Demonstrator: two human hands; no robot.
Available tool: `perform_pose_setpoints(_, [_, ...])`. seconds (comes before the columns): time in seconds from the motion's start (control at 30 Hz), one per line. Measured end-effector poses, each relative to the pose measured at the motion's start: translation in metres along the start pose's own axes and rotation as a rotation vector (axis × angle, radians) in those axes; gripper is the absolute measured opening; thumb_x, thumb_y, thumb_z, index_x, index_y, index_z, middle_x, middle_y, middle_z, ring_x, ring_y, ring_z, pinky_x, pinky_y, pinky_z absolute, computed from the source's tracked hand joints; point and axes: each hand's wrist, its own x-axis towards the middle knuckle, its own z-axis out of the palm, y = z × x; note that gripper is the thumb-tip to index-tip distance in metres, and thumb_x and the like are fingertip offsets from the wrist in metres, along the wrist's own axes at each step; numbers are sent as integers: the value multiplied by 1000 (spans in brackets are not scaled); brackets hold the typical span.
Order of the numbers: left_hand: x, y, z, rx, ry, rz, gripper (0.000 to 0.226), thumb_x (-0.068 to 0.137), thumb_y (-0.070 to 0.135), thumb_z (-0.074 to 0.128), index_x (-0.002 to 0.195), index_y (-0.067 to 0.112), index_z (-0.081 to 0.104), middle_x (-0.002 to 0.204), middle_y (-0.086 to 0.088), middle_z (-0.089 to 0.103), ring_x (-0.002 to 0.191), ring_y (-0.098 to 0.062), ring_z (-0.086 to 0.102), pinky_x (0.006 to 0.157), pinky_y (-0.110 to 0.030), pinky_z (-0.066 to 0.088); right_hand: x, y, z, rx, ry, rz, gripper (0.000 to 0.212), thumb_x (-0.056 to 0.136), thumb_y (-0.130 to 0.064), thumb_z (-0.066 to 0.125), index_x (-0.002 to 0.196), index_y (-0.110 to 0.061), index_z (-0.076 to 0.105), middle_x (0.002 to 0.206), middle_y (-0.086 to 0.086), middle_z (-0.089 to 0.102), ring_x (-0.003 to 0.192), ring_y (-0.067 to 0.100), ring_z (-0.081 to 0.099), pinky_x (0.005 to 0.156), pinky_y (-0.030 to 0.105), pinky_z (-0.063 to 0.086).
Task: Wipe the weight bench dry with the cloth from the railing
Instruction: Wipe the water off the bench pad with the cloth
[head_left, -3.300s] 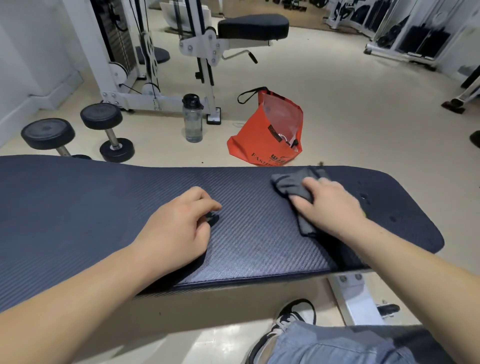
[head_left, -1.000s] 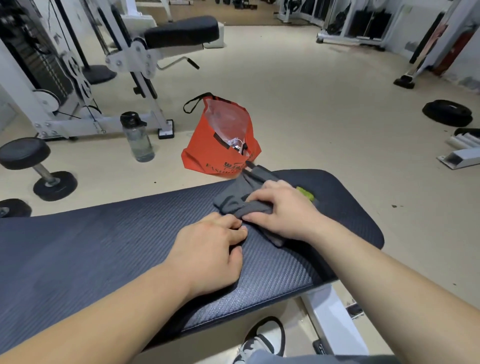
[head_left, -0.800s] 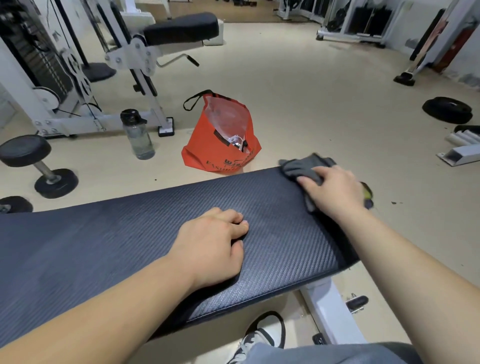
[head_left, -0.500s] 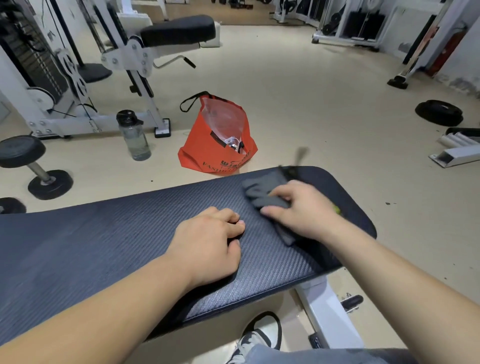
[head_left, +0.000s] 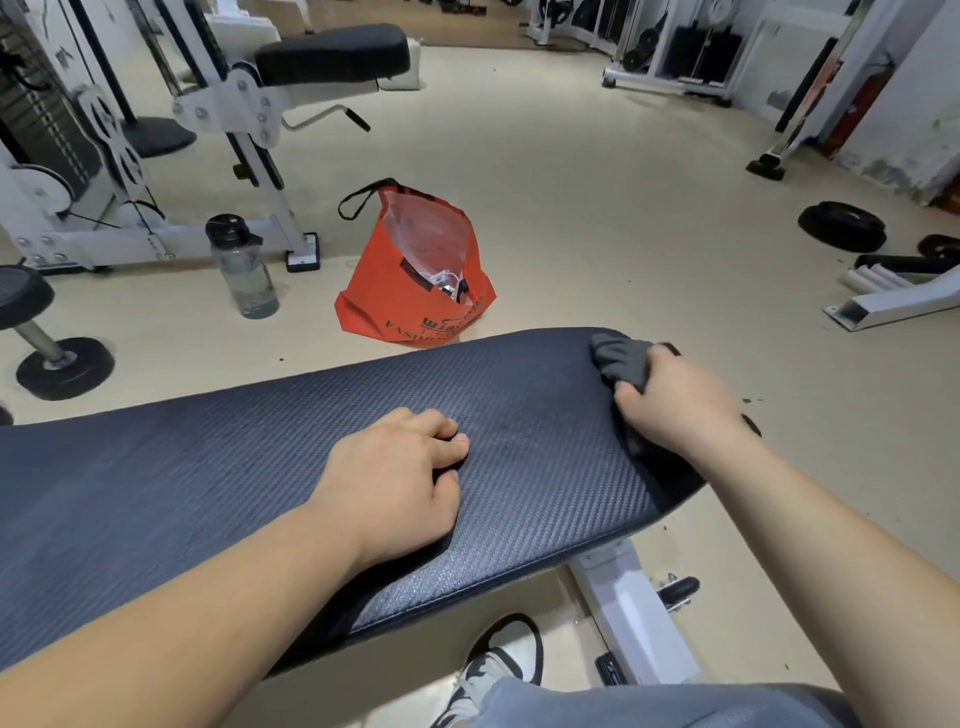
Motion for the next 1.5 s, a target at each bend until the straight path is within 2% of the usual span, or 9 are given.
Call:
perform_pose_setpoints(0.23, [-3,0,1,-17,5,14,45,95,42,43,138,43,57,144,27,50,132,-7,44,100,-33,49,-84,-77,-19,-114,-419,-333,40,98,-48,55,118,-14,54,132,13,66,120,34,62,89,32,46])
perform_pose_setpoints(0.4, [-17,-16,-4,-247,-12,18,49,95,27,54,144,31,56,158,18,41,149,-5,31,123,-25,24,-64,-95,-3,58,-293,-275,35,94,-59,55,98,-25,50,123,6,68,117,31,63,91,39,49])
perform_pose_setpoints(0.53, [-47,-40,-14,-268,115,-48,41,92,21,61,133,25,68,152,9,53,142,-11,45,118,-32,36,-22,-65,-1,94,-28,-5,48,100,-56,44,123,-15,56,133,15,65,125,35,61,91,43,47])
perform_pose_setpoints(0.63, [-65,-60,-24,-265,149,-95,34,92,21,64,125,25,73,146,8,59,136,-13,52,112,-34,43,-18,-71,7,68,-11,42,51,103,-49,44,131,-7,52,134,20,64,123,39,62,89,45,48])
perform_pose_setpoints(0.97, [-107,-91,-27,-324,320,-196,29,87,12,67,113,20,78,136,4,66,124,-18,60,106,-24,40,-137,-206,29,-54,-114,-897,35,97,-58,51,100,-24,47,113,4,67,111,30,64,72,40,41])
perform_pose_setpoints(1.03, [-113,-94,-27,-331,331,-206,31,86,6,72,112,19,78,135,2,66,123,-19,60,105,-22,39,-113,-201,29,-43,-71,-817,34,96,-59,53,95,-26,47,113,3,68,112,30,64,72,39,41])
perform_pose_setpoints(1.23, [-114,-94,-44,-381,345,-222,31,92,22,66,122,25,74,146,10,57,134,-10,51,109,-26,37,-40,-163,30,-5,106,-282,47,101,-56,43,113,-12,55,121,14,66,114,38,62,77,46,47])
perform_pose_setpoints(1.4, [-107,-104,-41,-357,300,-259,31,92,21,65,122,21,73,145,4,59,133,-17,54,109,-26,36,-75,-195,32,-92,3,-507,36,101,-51,49,105,-15,51,119,13,68,111,35,65,80,42,47])
perform_pose_setpoints(1.5, [-102,-103,-40,-353,313,-268,33,91,22,65,123,19,73,143,1,60,130,-21,56,107,-26,35,-102,-216,32,173,-178,-675,29,102,-47,51,87,-22,46,92,0,65,89,25,63,72,36,41])
